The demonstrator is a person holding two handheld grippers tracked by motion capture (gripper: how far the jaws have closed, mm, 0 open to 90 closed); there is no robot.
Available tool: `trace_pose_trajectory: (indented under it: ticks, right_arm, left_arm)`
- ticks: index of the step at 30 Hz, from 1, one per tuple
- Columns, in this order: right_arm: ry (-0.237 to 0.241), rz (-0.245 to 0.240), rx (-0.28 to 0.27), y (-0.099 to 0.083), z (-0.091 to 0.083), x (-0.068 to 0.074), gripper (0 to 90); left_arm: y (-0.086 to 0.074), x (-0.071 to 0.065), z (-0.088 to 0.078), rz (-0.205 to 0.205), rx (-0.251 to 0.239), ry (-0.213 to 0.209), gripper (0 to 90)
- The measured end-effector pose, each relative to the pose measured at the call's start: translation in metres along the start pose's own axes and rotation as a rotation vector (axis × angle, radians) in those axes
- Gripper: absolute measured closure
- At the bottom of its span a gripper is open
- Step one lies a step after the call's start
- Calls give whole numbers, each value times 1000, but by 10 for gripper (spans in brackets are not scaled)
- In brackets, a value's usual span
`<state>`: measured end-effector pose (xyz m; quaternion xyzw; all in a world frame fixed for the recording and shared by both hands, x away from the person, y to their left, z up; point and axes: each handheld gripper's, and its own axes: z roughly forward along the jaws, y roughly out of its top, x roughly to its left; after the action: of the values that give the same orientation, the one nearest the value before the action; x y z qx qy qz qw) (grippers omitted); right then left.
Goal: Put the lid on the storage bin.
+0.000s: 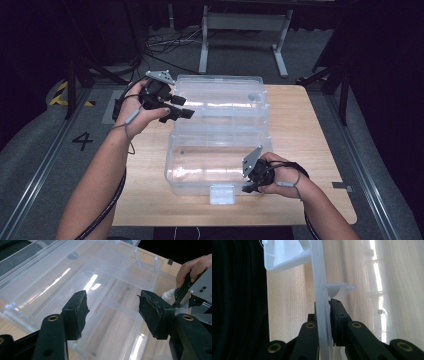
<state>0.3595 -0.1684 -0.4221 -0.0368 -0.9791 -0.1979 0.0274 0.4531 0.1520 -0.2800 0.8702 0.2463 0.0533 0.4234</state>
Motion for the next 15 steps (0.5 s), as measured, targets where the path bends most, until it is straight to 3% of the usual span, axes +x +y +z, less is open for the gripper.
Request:
trace_pose_trajectory:
  ticks: [15]
  right_arm:
    - [1,6,-10,-2,1,-1,843]
  left_arm:
    - [37,1,37,60,55,-25,426]
